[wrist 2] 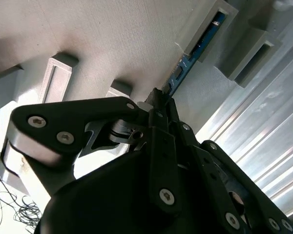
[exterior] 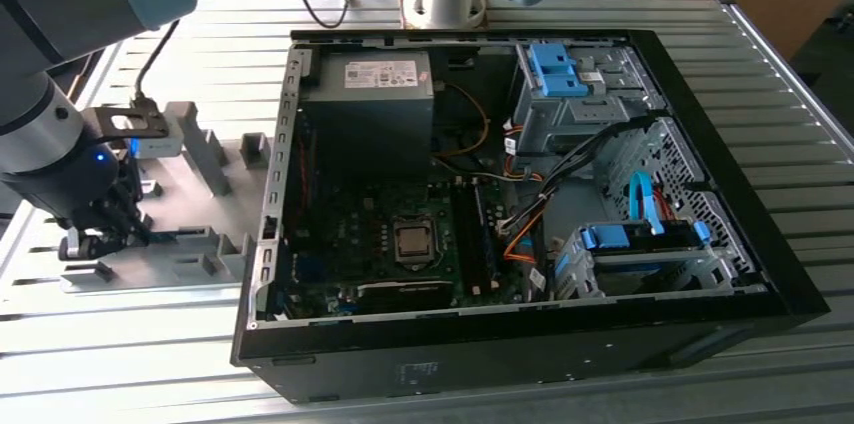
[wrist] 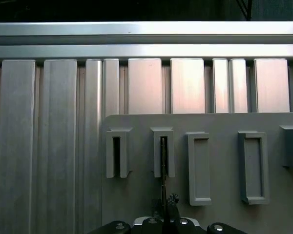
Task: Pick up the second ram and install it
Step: 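Pick up the second ram and move it above second insertion slot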
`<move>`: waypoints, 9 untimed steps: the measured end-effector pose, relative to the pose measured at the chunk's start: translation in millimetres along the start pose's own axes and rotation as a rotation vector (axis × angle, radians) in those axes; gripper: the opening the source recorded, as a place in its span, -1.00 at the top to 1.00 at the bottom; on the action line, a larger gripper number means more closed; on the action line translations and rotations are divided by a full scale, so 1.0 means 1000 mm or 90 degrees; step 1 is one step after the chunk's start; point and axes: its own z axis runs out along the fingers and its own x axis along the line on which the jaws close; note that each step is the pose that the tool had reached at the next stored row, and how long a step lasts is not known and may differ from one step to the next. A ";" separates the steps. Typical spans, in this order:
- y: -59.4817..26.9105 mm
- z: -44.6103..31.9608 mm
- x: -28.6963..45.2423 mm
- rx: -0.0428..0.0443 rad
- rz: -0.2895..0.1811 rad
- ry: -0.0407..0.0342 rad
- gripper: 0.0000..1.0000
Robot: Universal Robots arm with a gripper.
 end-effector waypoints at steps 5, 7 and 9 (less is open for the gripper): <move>0.0000 0.0000 0.0000 0.0000 0.000 0.0000 0.72; 0.0000 0.0001 0.0000 0.0000 0.000 0.0000 0.72; 0.0000 0.0001 0.0000 0.0000 0.000 0.0000 0.72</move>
